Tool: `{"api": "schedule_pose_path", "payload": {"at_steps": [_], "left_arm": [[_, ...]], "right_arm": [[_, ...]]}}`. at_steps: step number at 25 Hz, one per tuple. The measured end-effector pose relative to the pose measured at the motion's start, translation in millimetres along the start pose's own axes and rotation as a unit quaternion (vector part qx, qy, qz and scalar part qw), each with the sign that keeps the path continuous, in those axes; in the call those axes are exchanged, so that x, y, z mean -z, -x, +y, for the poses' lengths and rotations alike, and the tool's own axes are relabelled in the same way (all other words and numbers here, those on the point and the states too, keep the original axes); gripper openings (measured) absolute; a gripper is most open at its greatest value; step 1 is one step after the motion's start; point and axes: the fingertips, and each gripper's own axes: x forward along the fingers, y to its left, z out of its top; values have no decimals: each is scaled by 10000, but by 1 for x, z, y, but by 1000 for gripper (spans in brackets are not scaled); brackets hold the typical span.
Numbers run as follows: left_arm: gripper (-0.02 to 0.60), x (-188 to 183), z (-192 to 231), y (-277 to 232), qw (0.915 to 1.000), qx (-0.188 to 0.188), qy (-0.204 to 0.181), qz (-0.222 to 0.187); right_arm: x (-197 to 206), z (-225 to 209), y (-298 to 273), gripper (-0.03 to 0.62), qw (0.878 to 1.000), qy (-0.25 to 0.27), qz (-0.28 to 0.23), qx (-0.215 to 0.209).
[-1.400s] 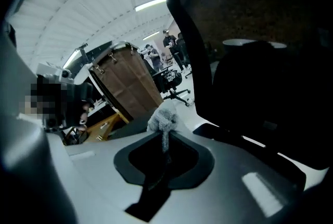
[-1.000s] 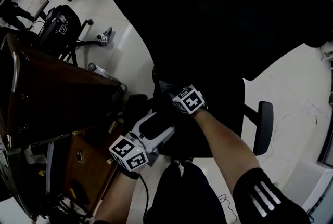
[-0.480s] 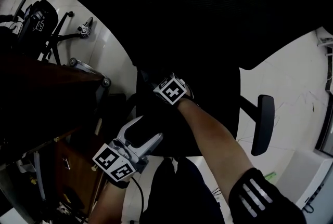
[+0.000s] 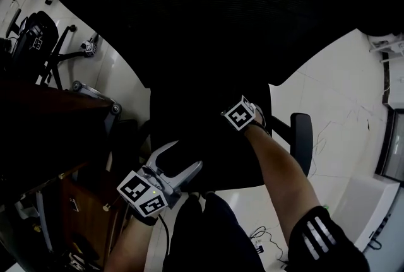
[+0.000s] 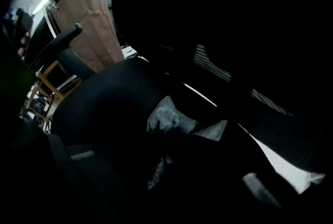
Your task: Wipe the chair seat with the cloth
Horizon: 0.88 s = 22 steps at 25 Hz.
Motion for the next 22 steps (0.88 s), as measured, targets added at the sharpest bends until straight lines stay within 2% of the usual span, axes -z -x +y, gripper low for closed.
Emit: {"api": "schedule_pose_path", "payload": {"at_steps": [5,8,10,12,15,19,22], "left_arm": [[321,3,-16,-11,9998,159,-59,98],[321,2,-19,-10,9997,166,-105,109],[321,1,-20,-7,9998,141,-105,86],[321,0,-20,0,9999,109,-97,67],[321,3,-16,18,9999,15,-90,68],[321,7,-5,45,9997,-232,-32,-6],[321,8,2,61,9991,-404,17,-105]], "right_arm": [[47,-55,38,35,9972,-421,276,553],[55,-69,47,35,9945,-633,370,742],[53,-65,50,35,9941,-765,330,693],[19,-43,52,36,9966,-720,-277,307],[-47,17,49,35,9920,-471,-1121,-352],[-112,115,24,35,9843,-61,-1324,-1163],[-139,174,6,37,9784,335,-1295,-1573]]}}
